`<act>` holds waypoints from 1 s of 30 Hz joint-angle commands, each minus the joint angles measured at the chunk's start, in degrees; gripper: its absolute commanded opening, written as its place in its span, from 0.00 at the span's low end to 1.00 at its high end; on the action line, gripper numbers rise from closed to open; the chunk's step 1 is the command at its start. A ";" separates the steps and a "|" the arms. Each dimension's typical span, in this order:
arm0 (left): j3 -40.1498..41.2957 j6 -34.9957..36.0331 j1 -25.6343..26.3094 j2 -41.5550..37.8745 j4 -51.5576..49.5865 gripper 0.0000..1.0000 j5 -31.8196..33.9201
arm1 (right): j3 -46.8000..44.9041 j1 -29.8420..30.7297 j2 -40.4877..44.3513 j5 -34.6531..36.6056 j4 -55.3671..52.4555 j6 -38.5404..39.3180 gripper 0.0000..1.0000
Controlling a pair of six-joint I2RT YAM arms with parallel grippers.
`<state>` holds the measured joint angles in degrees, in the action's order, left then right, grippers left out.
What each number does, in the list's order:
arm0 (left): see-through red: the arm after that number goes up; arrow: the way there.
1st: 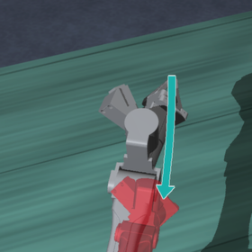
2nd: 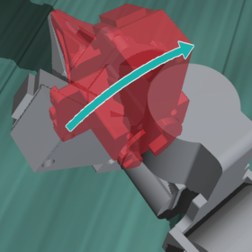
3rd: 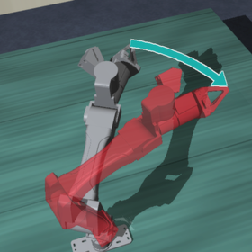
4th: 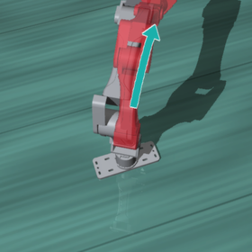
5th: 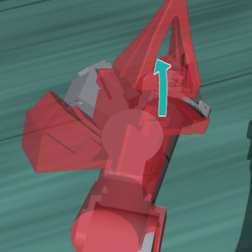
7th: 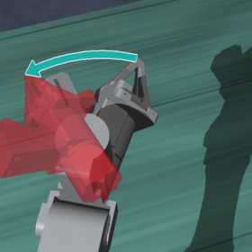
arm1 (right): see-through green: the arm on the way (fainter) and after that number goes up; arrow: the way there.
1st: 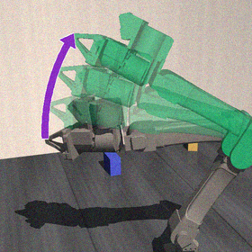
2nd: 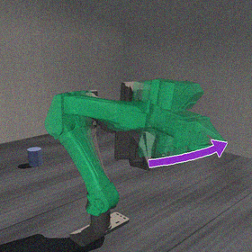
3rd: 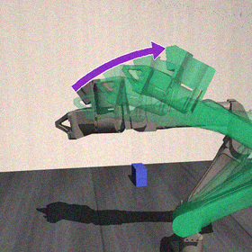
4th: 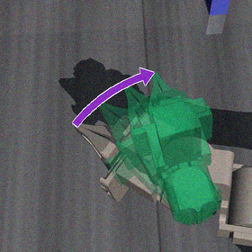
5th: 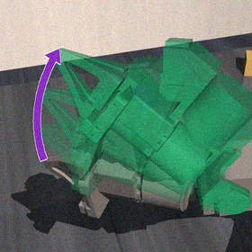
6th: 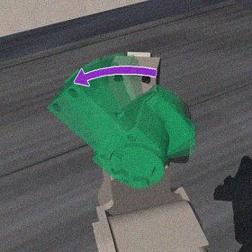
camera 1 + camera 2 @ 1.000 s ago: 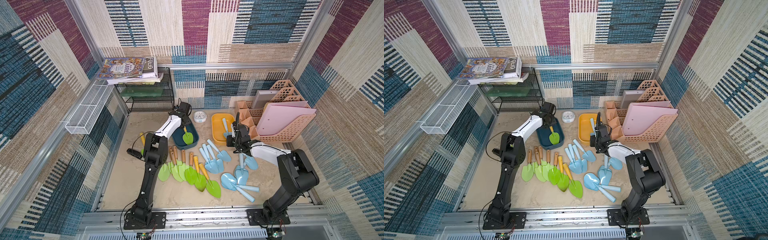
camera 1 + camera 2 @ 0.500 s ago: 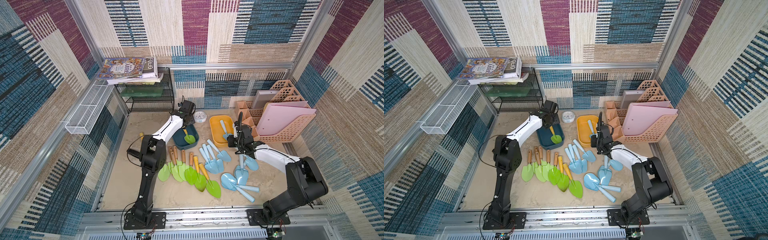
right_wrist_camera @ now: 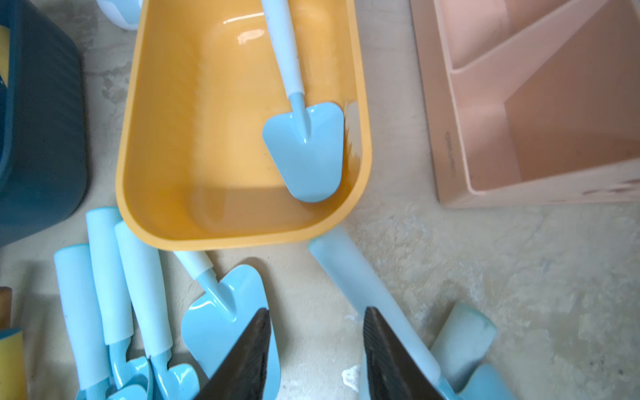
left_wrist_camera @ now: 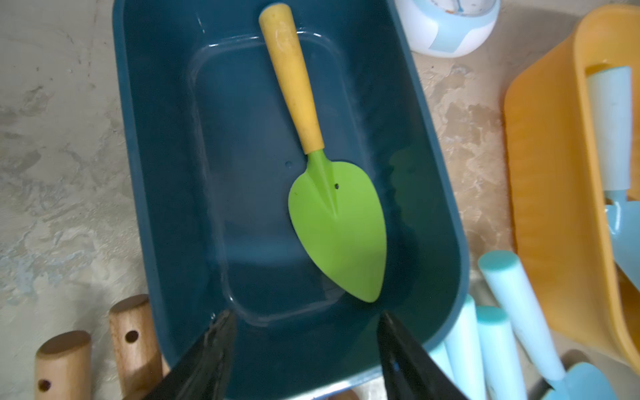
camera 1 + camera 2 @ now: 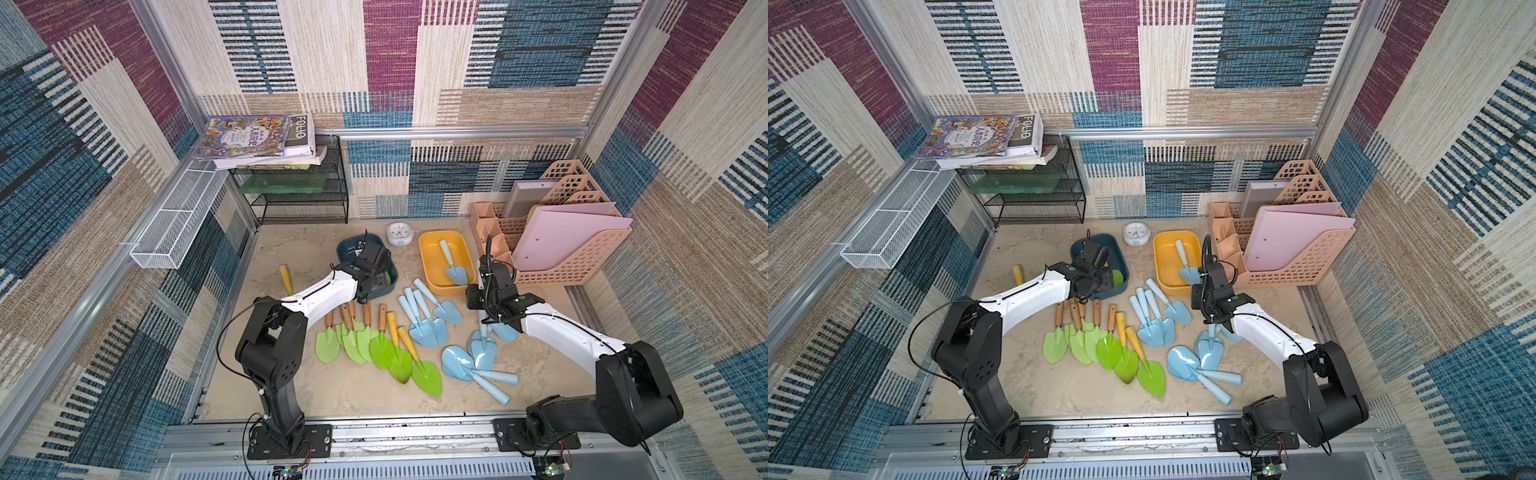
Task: Sort the small shovels by color and place them into the storage box
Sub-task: Place the shovel in the storage box, then pick up the shovel from the center of the board.
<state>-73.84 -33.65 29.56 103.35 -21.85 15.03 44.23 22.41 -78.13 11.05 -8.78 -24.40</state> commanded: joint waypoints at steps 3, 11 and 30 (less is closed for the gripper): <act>1.29 0.30 0.05 -1.04 3.58 0.67 0.48 | -1.26 1.93 -0.96 -0.89 -0.27 -1.53 0.43; 1.29 1.81 0.04 -2.36 2.22 0.68 3.55 | 1.46 6.95 -8.38 -3.46 3.61 -0.26 0.42; 0.72 2.08 -0.58 -0.54 1.52 0.68 2.23 | 14.24 10.61 -26.03 -4.62 6.60 1.51 0.40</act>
<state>-72.77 -32.14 29.26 102.48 -20.45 17.78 57.47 32.73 -102.94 6.81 -2.94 -23.24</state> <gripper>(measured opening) 0.680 0.405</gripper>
